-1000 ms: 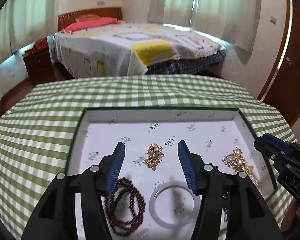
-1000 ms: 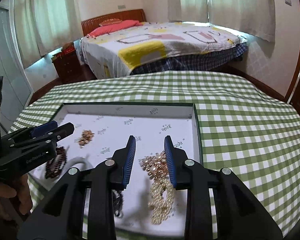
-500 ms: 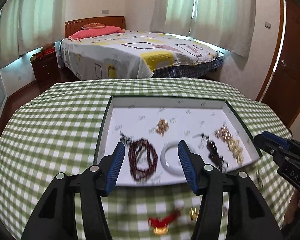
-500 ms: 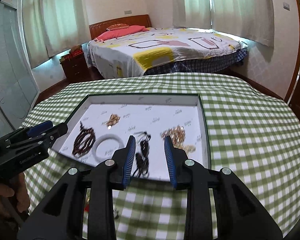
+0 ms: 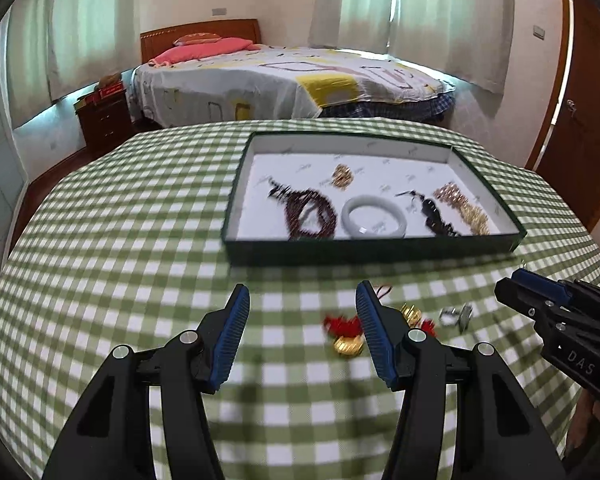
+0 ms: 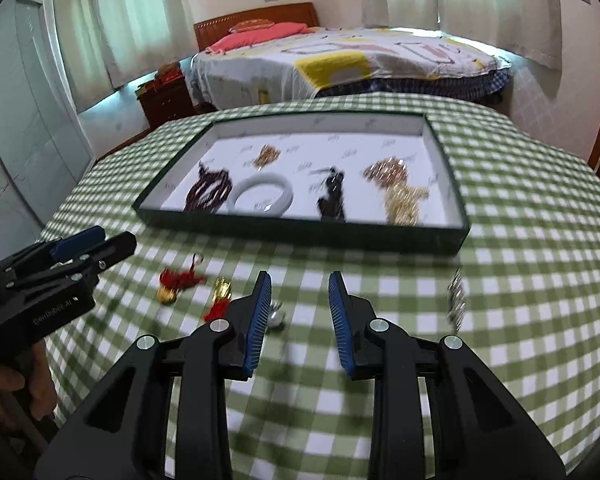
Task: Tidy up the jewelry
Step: 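Withdraw both open grippers from the tray toward the remaining jewelry, then grasp the red tassel pendant with the left gripper while the right gripper grasps the pearl ring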
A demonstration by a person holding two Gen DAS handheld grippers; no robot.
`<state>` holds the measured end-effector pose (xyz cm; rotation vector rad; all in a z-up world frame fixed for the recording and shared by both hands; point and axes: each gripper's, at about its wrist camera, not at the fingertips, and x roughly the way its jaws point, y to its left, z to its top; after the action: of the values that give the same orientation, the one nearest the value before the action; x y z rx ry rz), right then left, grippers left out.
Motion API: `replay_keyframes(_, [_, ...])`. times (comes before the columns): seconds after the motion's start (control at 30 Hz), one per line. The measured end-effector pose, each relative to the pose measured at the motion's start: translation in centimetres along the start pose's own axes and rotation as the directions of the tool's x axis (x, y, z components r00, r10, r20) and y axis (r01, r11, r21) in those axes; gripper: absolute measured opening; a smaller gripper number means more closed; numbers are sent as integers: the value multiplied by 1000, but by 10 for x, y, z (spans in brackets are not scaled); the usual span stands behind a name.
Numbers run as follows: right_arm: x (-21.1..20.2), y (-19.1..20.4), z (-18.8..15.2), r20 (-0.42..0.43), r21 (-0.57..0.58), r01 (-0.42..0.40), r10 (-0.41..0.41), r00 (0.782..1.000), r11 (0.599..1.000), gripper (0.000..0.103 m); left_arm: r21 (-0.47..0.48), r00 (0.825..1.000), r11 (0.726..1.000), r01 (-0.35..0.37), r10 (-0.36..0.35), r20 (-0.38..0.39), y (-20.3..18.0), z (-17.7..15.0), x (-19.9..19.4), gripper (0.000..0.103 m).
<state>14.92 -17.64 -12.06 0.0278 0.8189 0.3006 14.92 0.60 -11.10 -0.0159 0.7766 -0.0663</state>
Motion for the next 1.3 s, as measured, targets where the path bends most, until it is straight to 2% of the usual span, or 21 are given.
replay_keyframes(0.33, [14,18,-7,-45,-45,-22,20,999,999,30,-61,999,998,-26,25,-20,27,-19,-7,55])
replay_keyframes(0.7, [30,22,-10,-77,-67,-10,5,997,998,30,-67,999,998,-19,17,-39,27,-25,-3,55])
replay_keyframes(0.8, [35,22,-12,-93,-65,-13,7,996,998,26,-66,999,998,-18,15,-43,27,-25,-2,55])
replay_keyframes(0.87, [35,21,-12,-92,-67,-9,2,996,998,17,-66,999,998,-16,13,-46,26,-26,-1,55])
replay_keyframes(0.9, [35,20,-12,-93,-67,-10,4,996,998,16,-64,999,998,-15,12,-47,25,-26,0,55])
replay_keyframes(1.3, [25,9,-11,-73,-62,16,-20,997,998,16,-40,998,999,23,-26,-65,10,-28,5,55])
